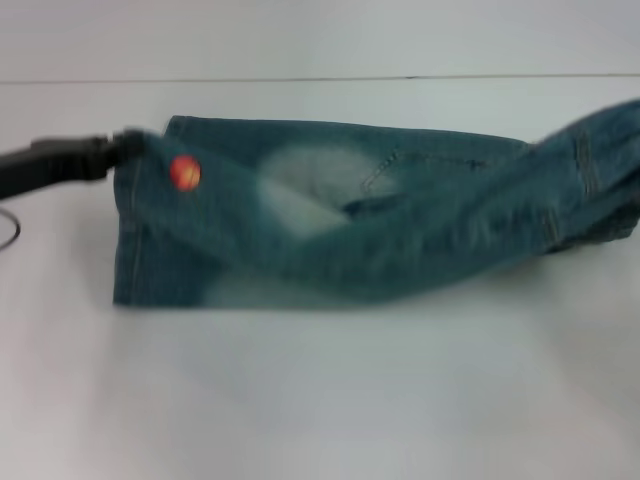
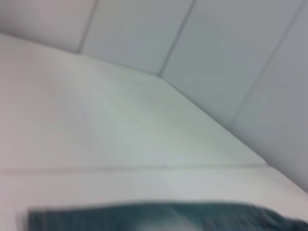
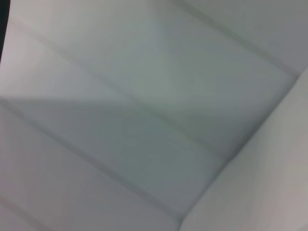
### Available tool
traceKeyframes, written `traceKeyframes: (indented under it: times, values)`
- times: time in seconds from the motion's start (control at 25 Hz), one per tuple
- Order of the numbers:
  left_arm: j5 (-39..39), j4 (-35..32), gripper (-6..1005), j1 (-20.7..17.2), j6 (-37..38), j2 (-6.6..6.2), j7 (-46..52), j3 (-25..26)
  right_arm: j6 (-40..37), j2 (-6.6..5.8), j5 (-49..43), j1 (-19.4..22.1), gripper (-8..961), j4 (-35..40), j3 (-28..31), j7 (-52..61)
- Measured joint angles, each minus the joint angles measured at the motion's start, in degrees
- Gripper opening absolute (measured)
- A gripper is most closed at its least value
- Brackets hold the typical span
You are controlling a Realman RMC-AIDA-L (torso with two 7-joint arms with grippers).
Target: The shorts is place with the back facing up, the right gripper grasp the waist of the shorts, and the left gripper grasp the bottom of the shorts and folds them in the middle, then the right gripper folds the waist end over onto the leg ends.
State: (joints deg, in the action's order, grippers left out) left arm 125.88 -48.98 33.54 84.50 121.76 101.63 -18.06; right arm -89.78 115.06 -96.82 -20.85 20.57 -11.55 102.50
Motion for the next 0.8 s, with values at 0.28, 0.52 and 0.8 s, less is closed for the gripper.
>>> traceKeyframes:
  times: [0.28, 0.52, 0.8]
  values:
    - [-2.5, 3.5, 41, 5.3, -13.2, -0.08, -0.1, -2.8, 11.5, 3.12, 6.7, -4.5, 55, -1.2, 0.4, -2.2]
    - [-2.7, 6.9, 40, 8.8, -24.2, -0.03, -0.4, -6.6, 17.4, 4.22, 13.3, -6.2, 56, -3.8, 0.4, -6.8]
    - [-2.7, 10.4, 41, 10.9, -37.2, 0.99, -0.4, -15.0, 22.3, 4.37, 15.5, -6.9, 58, -6.3, 0.1, -12.5]
